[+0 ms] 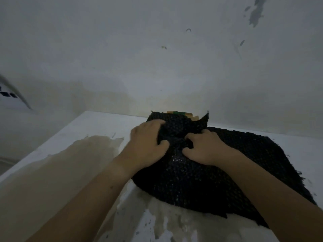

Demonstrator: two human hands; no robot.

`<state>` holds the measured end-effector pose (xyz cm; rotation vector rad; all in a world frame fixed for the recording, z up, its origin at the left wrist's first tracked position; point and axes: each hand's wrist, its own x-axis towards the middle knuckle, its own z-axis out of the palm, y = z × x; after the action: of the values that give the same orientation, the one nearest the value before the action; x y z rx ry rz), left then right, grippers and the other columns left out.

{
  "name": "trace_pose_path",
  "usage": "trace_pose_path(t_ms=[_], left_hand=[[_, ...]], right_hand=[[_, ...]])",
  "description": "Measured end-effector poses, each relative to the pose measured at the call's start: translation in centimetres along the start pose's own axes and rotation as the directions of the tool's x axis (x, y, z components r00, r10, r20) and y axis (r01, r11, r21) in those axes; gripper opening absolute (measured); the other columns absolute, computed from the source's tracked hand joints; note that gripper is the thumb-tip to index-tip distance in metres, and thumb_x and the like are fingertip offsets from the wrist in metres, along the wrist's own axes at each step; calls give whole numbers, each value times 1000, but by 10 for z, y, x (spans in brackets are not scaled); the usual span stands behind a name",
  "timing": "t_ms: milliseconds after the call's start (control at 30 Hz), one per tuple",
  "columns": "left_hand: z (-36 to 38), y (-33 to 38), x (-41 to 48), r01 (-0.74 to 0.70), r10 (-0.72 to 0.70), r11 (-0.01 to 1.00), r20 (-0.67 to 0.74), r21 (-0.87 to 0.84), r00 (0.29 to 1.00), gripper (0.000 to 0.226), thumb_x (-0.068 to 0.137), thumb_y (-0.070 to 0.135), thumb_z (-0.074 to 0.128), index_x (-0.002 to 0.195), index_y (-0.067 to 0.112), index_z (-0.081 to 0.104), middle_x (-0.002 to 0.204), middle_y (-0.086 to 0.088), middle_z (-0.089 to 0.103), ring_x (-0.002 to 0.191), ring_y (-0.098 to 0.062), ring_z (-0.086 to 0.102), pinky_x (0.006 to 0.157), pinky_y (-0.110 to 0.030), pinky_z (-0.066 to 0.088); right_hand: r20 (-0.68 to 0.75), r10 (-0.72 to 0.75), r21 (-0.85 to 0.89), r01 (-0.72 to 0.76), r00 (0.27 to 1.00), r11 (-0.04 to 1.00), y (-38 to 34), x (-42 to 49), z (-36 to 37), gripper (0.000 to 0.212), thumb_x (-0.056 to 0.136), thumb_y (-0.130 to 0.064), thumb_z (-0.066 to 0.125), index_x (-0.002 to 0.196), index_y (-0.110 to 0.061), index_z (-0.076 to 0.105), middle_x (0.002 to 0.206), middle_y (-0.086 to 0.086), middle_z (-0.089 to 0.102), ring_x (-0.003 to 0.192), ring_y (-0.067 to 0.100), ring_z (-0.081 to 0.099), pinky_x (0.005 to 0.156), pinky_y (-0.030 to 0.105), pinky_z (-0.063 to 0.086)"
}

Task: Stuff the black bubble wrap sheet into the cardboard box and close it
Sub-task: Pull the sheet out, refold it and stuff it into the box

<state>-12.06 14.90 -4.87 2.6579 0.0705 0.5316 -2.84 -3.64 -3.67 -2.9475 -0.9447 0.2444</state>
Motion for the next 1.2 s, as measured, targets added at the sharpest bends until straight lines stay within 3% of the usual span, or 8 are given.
trace_pose_path(t_ms=[133,267,400,533,800,933,1067,1200], left_hand=[[19,6,15,-105,42,968,268,226,962,63,91,47,41,150,25,35,153,2,38,149,-25,7,116,-46,-10],[22,10,23,-88,19,971,294,224,956,65,76,53,34,131,27,55,131,4,54,145,-25,17,114,-49,-6],[25,12,28,-89,-9,957,336,275,942,45,74,56,32,94,28,61,100,6,56,133,-24,28,112,-52,2],[30,10,31,-87,-15,952,330,292,944,39,73,57,32,80,26,55,92,6,54,124,-23,34,108,-50,9],[38,10,28,-58,-17,972,315,226,949,45,72,56,31,95,25,53,109,4,53,137,-23,20,110,-48,8],[39,8,25,-78,15,974,283,214,959,51,73,54,31,101,22,58,110,4,54,136,-23,20,109,-45,9],[39,8,24,-89,23,968,269,237,963,50,73,54,30,98,21,59,106,4,53,135,-24,23,109,-47,12],[39,9,23,-87,17,965,272,247,962,54,74,55,29,101,21,60,110,4,55,138,-25,20,110,-47,11]], right_hand=[[174,80,-110,-61,982,992,-13,16,-11,65,82,-55,44,140,-26,35,136,15,43,131,36,25,98,43,23],[206,99,-179,-62,973,982,-19,20,-12,57,83,-52,43,134,-27,43,137,14,43,136,38,16,109,46,13],[-119,-101,-33,98,988,995,-5,9,-10,48,81,-51,55,123,-28,53,108,2,58,111,29,49,90,37,38],[-406,-104,6,117,908,993,17,-1,-3,61,80,-50,60,135,-24,50,132,0,52,115,27,50,94,40,44],[-265,-155,-82,138,952,987,15,2,9,61,79,-39,49,139,-30,51,138,-8,56,130,28,36,111,38,27],[13,-25,-106,26,1000,994,8,18,3,64,81,-42,50,144,-35,41,148,5,42,141,33,20,114,43,13],[331,98,-64,-82,939,995,-8,35,-9,64,84,-35,48,146,-24,38,153,15,30,145,38,11,118,49,-1],[288,49,-73,-29,956,997,-11,27,-13,57,87,-34,52,141,-20,43,146,14,42,141,37,25,119,52,3]])
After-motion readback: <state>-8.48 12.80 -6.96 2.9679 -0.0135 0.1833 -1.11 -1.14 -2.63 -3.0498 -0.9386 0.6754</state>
